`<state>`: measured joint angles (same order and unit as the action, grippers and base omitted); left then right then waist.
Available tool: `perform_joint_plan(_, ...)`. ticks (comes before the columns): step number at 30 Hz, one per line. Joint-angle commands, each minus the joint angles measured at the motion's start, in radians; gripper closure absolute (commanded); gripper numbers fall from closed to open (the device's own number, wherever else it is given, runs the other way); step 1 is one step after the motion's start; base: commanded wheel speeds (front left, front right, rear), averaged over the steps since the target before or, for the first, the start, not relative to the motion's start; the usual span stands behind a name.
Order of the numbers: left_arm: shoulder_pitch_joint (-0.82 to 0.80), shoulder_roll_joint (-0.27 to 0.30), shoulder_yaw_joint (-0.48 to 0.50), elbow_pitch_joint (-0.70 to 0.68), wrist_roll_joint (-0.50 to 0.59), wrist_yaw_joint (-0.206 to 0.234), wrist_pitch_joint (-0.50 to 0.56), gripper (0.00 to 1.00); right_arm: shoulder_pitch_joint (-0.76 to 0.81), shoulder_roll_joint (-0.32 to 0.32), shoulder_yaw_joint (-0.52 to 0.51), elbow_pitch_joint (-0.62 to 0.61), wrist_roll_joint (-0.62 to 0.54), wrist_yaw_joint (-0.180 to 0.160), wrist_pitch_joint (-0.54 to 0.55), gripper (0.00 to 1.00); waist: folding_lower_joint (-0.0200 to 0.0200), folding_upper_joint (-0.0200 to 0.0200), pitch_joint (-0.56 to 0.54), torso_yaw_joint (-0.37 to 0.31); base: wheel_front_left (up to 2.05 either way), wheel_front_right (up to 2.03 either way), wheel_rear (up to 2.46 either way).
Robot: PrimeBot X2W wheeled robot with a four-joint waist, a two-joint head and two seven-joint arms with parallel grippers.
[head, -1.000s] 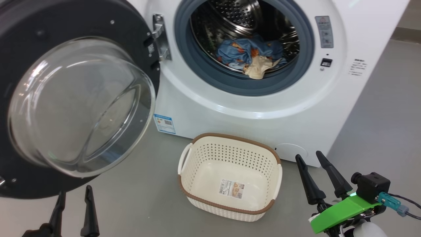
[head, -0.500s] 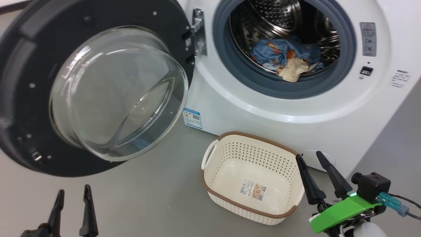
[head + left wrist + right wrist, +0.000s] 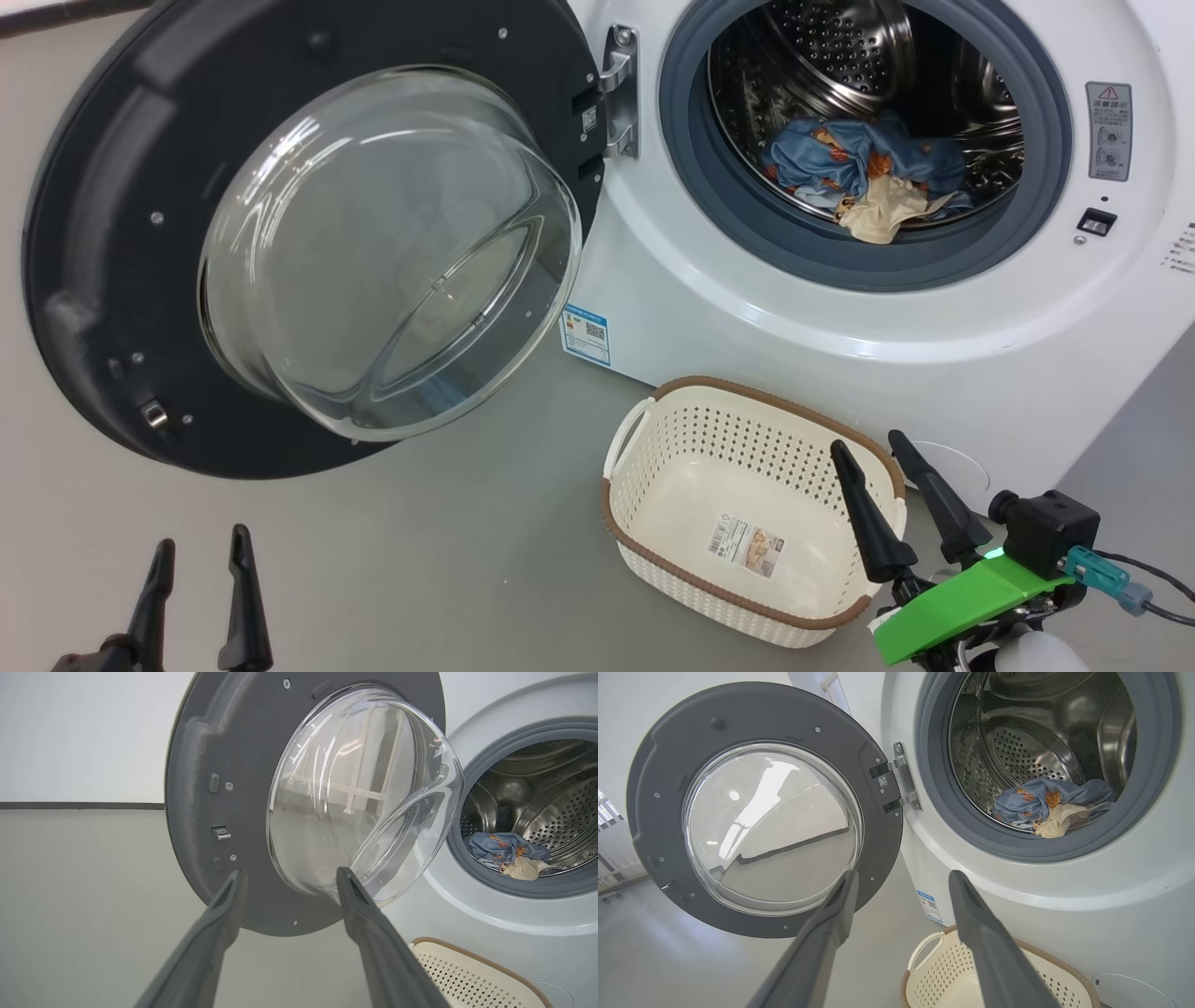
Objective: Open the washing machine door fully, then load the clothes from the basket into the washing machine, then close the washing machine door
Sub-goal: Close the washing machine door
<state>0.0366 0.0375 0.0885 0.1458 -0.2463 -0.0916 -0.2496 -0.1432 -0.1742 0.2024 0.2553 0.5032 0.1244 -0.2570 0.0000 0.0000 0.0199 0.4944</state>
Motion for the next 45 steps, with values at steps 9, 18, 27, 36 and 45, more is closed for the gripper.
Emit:
perform_joint_plan(9,-0.030,0.025,0.057,-0.047,-0.008,-0.008,-0.012,0.00,-0.018,-0.005,0.024,-0.020,0.007,0.006,-0.005,0.00,0.0000,0.0000,0.008,-0.004,0.00,0.00,0.00)
perform_joint_plan(18,-0.037,0.038,0.090,-0.068,-0.018,-0.012,-0.012,0.00,-0.016,-0.008,0.016,-0.024,0.005,0.006,-0.005,0.00,0.0000,0.0000,0.016,0.000,0.00,0.00,0.00)
perform_joint_plan(27,-0.071,0.139,0.104,-0.192,-0.037,-0.025,0.041,1.00,-0.015,-0.006,0.014,-0.026,0.003,0.006,-0.005,0.00,0.0000,0.0000,0.020,0.008,0.00,0.00,0.00)
perform_joint_plan(36,-0.218,0.290,0.174,-0.326,-0.149,-0.033,0.173,1.00,-0.019,0.000,0.018,-0.021,0.005,0.006,-0.005,0.00,0.0000,0.0000,0.020,0.009,0.00,0.00,0.00)
perform_joint_plan(45,-0.418,0.399,0.272,-0.258,-0.361,-0.035,0.309,1.00,-0.025,0.002,0.027,-0.021,0.006,0.006,-0.005,0.00,0.0000,0.0000,0.034,-0.004,0.00,0.00,0.00)
